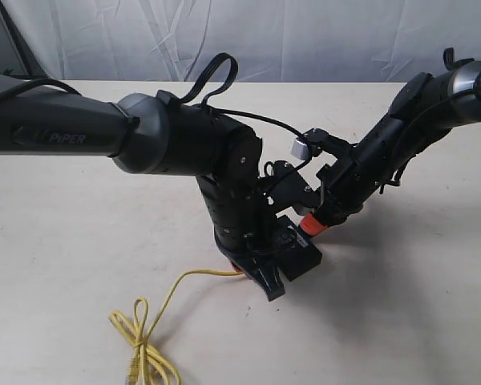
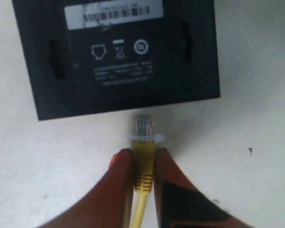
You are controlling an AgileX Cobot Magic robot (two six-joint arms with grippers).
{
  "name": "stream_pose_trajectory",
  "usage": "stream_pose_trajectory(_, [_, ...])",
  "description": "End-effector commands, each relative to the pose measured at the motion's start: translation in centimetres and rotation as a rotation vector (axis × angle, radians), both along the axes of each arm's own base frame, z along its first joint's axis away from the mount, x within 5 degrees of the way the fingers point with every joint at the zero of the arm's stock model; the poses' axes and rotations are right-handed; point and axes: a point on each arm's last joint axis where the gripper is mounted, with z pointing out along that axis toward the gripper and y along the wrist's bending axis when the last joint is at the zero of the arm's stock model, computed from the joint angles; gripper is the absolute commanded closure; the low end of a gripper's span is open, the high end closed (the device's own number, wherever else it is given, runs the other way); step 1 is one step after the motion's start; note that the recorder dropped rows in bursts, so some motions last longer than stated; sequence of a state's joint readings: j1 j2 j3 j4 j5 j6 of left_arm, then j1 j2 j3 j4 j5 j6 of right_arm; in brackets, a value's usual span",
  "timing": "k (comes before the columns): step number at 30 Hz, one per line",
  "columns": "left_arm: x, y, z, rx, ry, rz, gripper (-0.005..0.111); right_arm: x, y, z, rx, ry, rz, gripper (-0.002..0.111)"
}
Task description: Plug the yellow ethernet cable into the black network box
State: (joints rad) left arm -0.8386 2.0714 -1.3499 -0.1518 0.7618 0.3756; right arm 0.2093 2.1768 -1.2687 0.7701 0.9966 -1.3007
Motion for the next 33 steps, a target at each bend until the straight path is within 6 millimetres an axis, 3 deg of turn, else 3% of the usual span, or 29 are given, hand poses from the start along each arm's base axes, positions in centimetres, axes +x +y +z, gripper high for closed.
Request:
stream_pose_trajectory(1, [0.2,-0.29,0.21,-0.023,-0.02,0.033,0.107,-0.06,-0.08,-0.74,-0.016,-0.002,-0.003,0.109])
stream_pose_trajectory(33, [0.87,-0.34,0.3,-0.047,-0.072,0.05,0.107,-0.75,-0.19,-0.62,-0.02,0.061,0.042,0.109])
